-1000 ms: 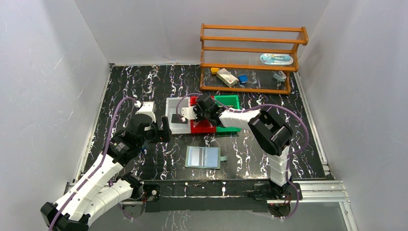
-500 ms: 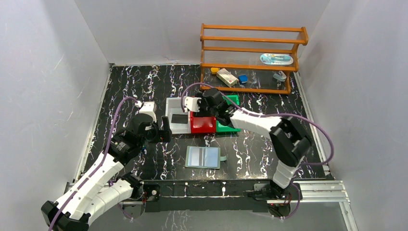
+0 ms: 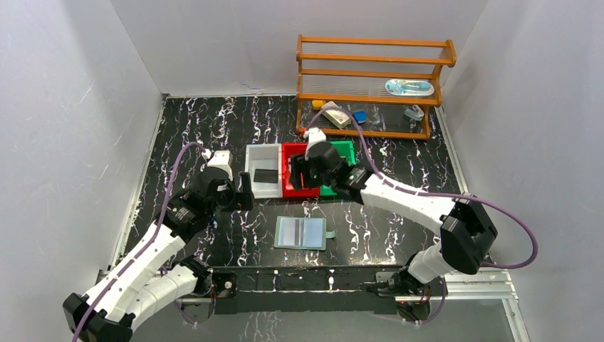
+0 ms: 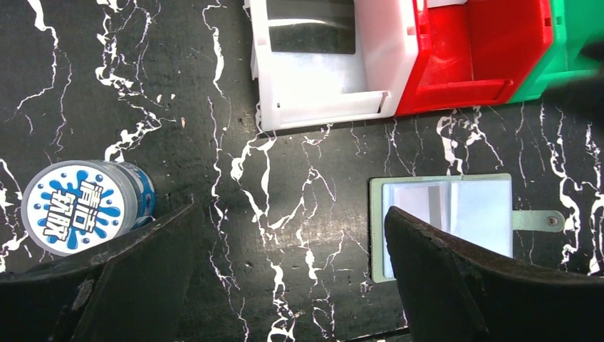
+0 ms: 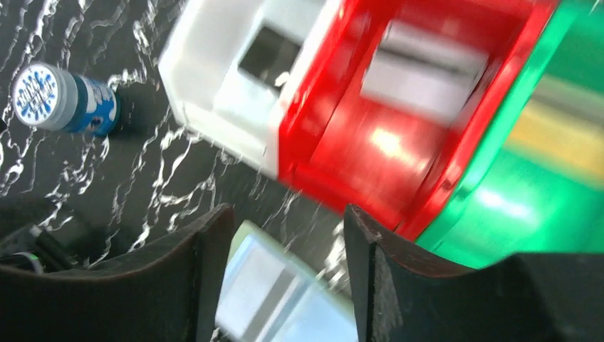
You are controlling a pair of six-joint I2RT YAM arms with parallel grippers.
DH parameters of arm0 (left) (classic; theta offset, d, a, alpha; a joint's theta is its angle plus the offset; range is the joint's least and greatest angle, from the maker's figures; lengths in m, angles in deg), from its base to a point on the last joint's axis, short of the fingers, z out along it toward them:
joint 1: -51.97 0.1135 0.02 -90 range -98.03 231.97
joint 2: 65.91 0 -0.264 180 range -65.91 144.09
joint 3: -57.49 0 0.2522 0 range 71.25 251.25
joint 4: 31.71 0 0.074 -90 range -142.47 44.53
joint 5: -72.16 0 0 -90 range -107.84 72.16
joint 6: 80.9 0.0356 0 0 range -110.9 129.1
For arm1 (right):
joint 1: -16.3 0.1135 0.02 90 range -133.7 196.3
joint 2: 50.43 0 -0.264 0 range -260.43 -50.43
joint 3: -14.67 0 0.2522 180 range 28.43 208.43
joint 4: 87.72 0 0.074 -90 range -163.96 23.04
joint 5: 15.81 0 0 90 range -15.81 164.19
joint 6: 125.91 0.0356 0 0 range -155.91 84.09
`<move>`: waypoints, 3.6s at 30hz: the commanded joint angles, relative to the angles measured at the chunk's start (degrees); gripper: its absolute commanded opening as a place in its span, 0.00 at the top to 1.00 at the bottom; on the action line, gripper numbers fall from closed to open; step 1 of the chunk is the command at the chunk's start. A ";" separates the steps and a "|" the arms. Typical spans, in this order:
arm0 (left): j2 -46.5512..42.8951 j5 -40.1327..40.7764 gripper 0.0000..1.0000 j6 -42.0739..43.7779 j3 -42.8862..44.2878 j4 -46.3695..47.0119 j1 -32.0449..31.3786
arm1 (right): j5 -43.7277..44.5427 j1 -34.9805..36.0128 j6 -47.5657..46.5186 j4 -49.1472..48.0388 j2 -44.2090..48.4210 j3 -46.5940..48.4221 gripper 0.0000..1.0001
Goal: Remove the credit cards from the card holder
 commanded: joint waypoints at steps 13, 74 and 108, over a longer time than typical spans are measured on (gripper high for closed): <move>0.74 7.45 0.02 -3.17 1.04 -4.06 1.54 | 26.24 22.75 42.91 25.45 -13.19 5.62 0.22; 3.19 5.63 0.02 -2.92 1.19 -4.39 2.01 | 13.20 19.79 45.19 10.44 -18.26 -4.06 0.36; 9.06 -43.57 0.48 -18.99 -20.76 27.26 1.92 | 0.78 13.92 48.69 -9.56 -11.27 -19.69 0.36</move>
